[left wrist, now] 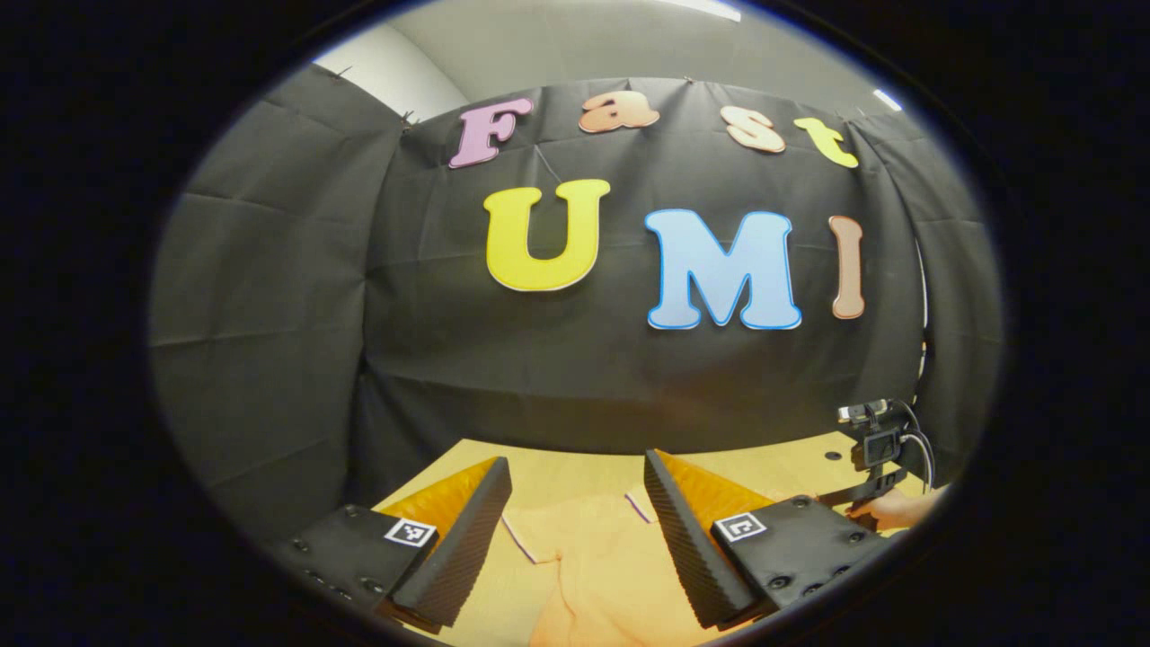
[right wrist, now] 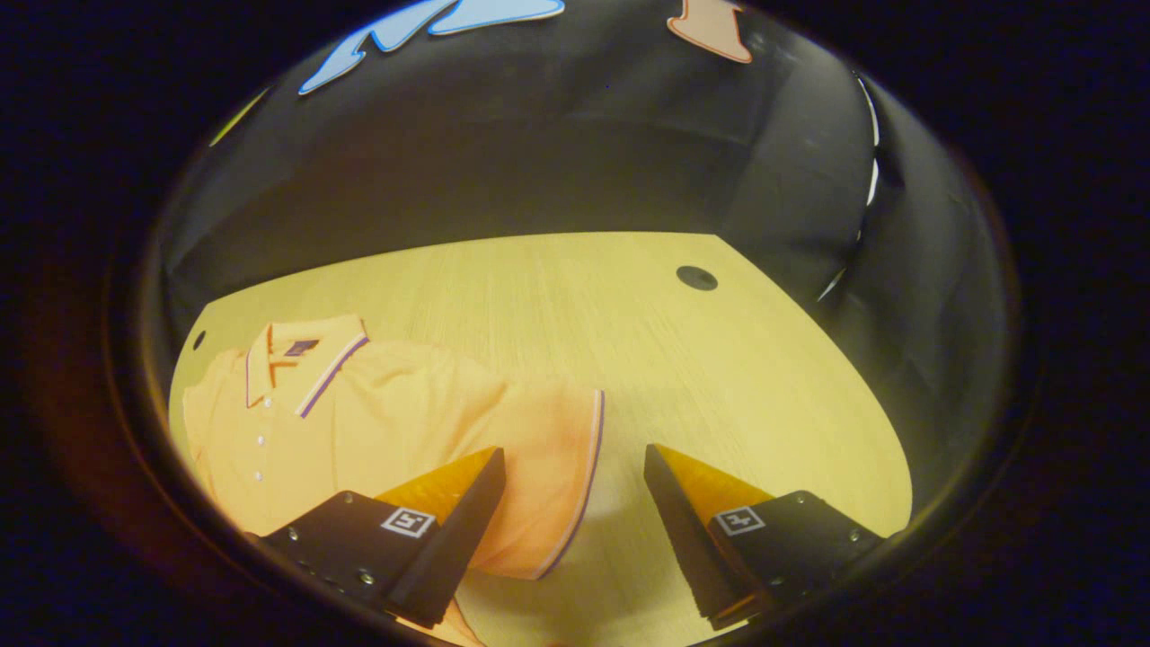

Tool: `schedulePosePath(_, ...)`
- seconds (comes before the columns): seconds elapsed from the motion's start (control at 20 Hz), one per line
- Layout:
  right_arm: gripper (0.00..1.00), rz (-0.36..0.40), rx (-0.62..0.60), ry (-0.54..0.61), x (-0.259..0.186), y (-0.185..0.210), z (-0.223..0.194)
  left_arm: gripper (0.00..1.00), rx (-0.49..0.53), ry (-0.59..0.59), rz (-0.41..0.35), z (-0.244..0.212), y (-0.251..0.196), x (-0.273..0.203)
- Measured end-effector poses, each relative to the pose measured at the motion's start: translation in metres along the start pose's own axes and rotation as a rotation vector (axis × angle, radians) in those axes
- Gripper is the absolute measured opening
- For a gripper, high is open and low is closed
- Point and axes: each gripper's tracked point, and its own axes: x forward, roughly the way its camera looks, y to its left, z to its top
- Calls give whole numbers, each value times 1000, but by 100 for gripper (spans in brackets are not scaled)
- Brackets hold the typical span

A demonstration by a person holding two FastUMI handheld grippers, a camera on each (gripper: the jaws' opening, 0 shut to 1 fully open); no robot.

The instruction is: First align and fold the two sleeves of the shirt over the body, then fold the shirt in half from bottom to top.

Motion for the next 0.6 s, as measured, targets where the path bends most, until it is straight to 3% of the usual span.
schedulePosePath(0.2, 96, 22, 31, 26, 10, 4, -5, 97, -8, 4, 22, 0, 2, -8)
schedulePosePath(0.35, 83, 44, 67, 34, 11, 7, -5, 97, -11, 2, 29, -1, 1, -12)
schedulePosePath(0.5, 52, 56, 77, 41, 11, 6, -6, 97, -2, -6, 32, 3, 1, -14)
schedulePosePath(0.55, 52, 56, 84, 48, 10, 5, -6, 97, -1, -8, 31, 4, 0, -16)
schedulePosePath(0.6, 27, 66, 89, 48, 8, 6, -5, 97, 1, -9, 31, 4, 0, -17)
